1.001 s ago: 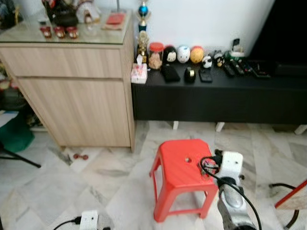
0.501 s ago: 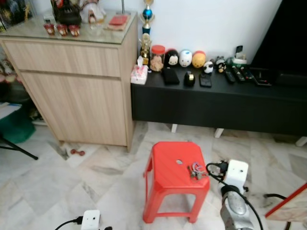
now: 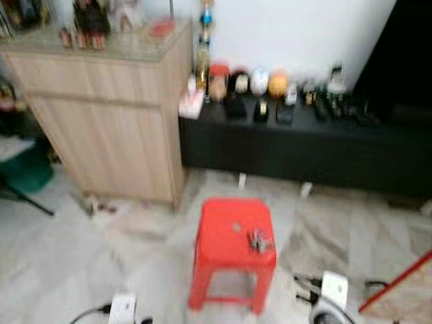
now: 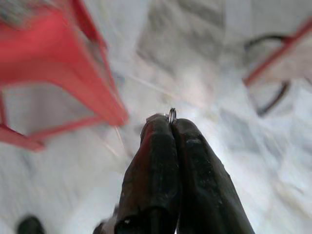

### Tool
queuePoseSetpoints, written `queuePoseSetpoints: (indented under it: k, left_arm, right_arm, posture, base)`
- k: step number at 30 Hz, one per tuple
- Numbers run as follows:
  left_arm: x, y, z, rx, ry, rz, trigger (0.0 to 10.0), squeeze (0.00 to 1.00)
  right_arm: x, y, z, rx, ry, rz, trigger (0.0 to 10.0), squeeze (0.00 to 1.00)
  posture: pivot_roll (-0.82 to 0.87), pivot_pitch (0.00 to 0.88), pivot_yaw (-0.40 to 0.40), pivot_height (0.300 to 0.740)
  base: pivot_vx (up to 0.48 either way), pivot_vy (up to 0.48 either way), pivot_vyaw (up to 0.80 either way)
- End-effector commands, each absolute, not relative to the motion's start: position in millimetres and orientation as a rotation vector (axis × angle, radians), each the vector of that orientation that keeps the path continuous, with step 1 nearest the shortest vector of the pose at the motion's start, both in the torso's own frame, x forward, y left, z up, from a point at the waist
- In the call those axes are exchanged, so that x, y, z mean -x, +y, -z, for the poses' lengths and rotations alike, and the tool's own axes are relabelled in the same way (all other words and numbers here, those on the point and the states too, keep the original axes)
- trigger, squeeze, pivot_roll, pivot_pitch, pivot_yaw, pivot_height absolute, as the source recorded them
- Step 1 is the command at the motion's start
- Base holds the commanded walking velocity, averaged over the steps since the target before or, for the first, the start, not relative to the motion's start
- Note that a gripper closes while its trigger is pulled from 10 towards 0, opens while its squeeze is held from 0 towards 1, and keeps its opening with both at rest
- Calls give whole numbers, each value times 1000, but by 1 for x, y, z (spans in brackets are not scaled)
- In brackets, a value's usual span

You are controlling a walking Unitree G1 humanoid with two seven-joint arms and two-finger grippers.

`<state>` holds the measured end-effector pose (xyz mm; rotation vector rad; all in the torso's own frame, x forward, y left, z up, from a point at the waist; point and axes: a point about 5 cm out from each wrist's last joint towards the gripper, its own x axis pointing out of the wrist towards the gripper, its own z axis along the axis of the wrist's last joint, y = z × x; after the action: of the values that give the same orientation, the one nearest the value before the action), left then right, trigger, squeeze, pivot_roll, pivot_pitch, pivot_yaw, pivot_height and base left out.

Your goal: Hang keys on a hook

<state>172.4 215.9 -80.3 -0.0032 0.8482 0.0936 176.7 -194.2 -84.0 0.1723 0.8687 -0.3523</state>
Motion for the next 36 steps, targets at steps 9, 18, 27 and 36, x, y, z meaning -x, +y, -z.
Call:
queuePoseSetpoints:
  k: [9, 18, 27, 36]
  left_arm:
    - [-168, 206, 85, 6, 876, -65, 10000, 0]
    - [-165, 208, 85, 2, 882, -58, 10000, 0]
    - [-166, 205, 86, 3, 880, -53, 10000, 0]
    - [-166, 205, 86, 1, 881, -48, 10000, 0]
  right_arm:
    - [-152, -210, 93, -163, 952, 413, 10000, 0]
    - [-152, -209, 93, -184, 949, 420, 10000, 0]
    - [-153, -209, 93, -186, 942, 426, 10000, 0]
    - [-158, -214, 89, -187, 901, 473, 10000, 0]
  posture:
    - [20, 0, -62, 740]
    - [22, 0, -63, 740]
    - [25, 0, -66, 740]
    - [21, 0, -63, 740]
  base:
    - [0, -328, 0]
    - [0, -329, 0]
    - [0, -330, 0]
    - [0, -339, 0]
